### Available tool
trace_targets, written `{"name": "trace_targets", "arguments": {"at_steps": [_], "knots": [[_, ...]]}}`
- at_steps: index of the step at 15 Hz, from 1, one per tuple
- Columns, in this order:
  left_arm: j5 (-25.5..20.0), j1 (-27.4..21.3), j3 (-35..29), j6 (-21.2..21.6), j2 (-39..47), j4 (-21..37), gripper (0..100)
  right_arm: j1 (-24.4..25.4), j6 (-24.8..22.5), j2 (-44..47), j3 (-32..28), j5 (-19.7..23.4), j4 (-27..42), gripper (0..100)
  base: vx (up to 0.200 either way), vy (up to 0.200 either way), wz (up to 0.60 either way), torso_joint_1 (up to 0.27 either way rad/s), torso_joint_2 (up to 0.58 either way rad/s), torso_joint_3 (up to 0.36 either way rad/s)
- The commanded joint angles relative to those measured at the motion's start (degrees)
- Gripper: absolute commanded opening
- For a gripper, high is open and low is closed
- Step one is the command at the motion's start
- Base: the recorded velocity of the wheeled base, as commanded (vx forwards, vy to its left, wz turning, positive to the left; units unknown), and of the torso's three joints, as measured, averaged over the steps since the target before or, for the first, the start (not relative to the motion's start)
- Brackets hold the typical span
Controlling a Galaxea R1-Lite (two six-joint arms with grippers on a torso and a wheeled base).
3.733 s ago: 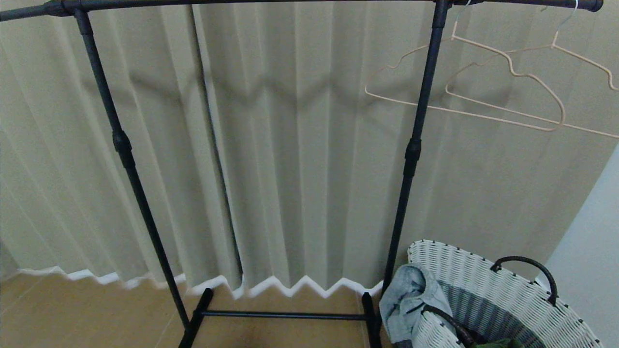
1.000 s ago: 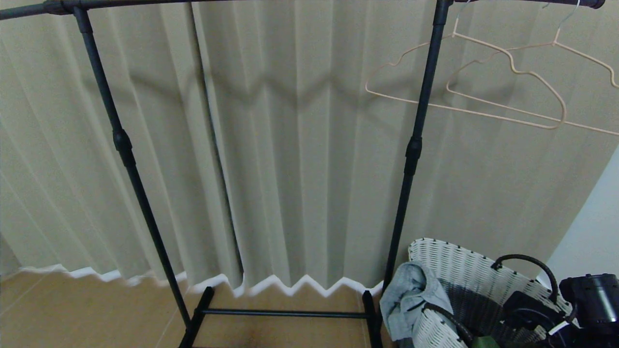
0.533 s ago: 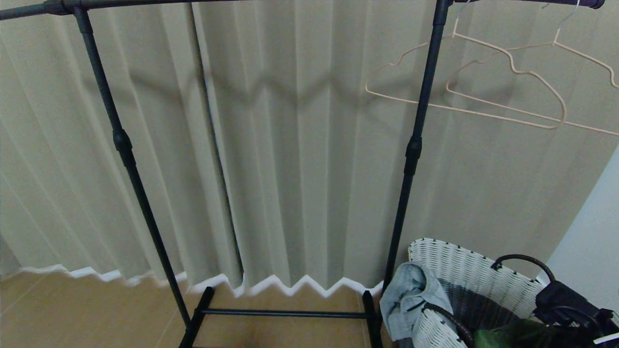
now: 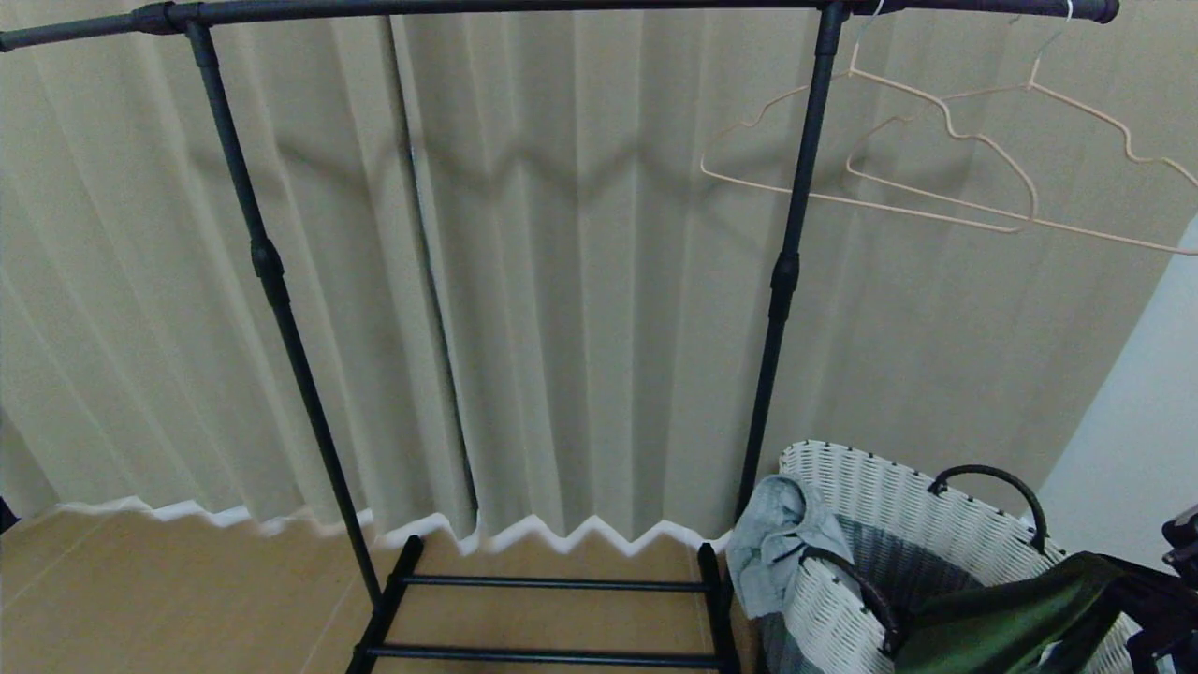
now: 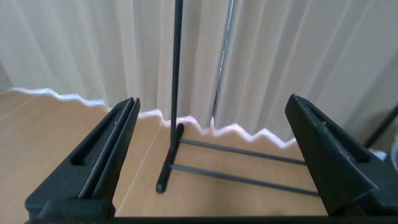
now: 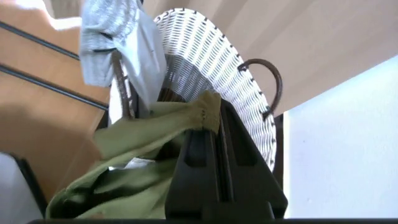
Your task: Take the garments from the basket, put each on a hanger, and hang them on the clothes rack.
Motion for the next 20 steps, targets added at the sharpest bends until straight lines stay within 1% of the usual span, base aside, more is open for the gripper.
{"name": "trace_targets", "arguments": {"at_steps": [1,4,7,10,12,13,14,15,16,19,20], "knots": [[0.0,0.0,0.0,-0.1,0.0,0.0,100,0.0,0.0,-1.2,-0.9,0.1,-0.1,0,-0.200,0.000,0.00,-0.007,0.00,-0.002],[0.0,0.0,0.0,0.0,0.0,0.0,100,0.3,-0.1,-1.2,-2.6,0.5,0.1,0,-0.200,0.000,0.00,0.002,0.00,0.001],[-0.1,0.0,0.0,0.0,0.0,0.0,100,0.8,-0.1,-0.8,-4.0,1.3,0.5,0,0.000,0.000,0.00,0.000,0.00,0.000],[-0.2,0.0,0.0,0.5,0.0,0.0,100,6.4,-0.1,0.5,-7.0,2.1,0.6,0,0.000,0.000,0.00,0.000,0.00,0.000],[-0.5,0.0,0.2,3.5,0.0,-1.5,100,11.7,0.4,3.5,-10.7,2.1,0.5,0,0.000,0.000,0.00,0.000,0.00,0.000],[-0.7,0.0,0.1,3.6,0.0,-1.9,100,12.3,0.8,3.9,-11.1,2.1,0.5,0,0.000,0.000,0.00,0.000,0.00,0.000],[-9.8,0.0,-3.6,4.0,0.0,-5.1,100,16.8,4.3,6.6,-14.7,2.0,0.5,0,0.000,0.000,0.00,0.000,0.00,0.000],[-16.2,-0.2,-8.0,3.9,0.9,-4.4,100,19.2,6.7,8.4,-16.7,2.0,0.2,0,0.000,0.000,0.00,0.000,0.00,0.000],[-19.4,-0.2,-11.6,4.0,5.6,-4.1,100,20.8,9.0,9.7,-18.1,2.0,-0.3,0,0.000,0.000,0.00,0.000,0.00,0.000],[-28.6,-0.3,-24.7,4.5,27.4,-4.5,100,25.1,15.4,12.7,-23.4,2.1,-0.3,0,0.000,0.000,0.00,0.000,0.00,0.000],[-30.0,-0.5,-28.0,4.5,32.6,-4.7,100,26.0,16.7,13.5,-24.7,2.1,-0.3,0,0.000,0.000,0.00,0.000,0.00,0.000]]}}
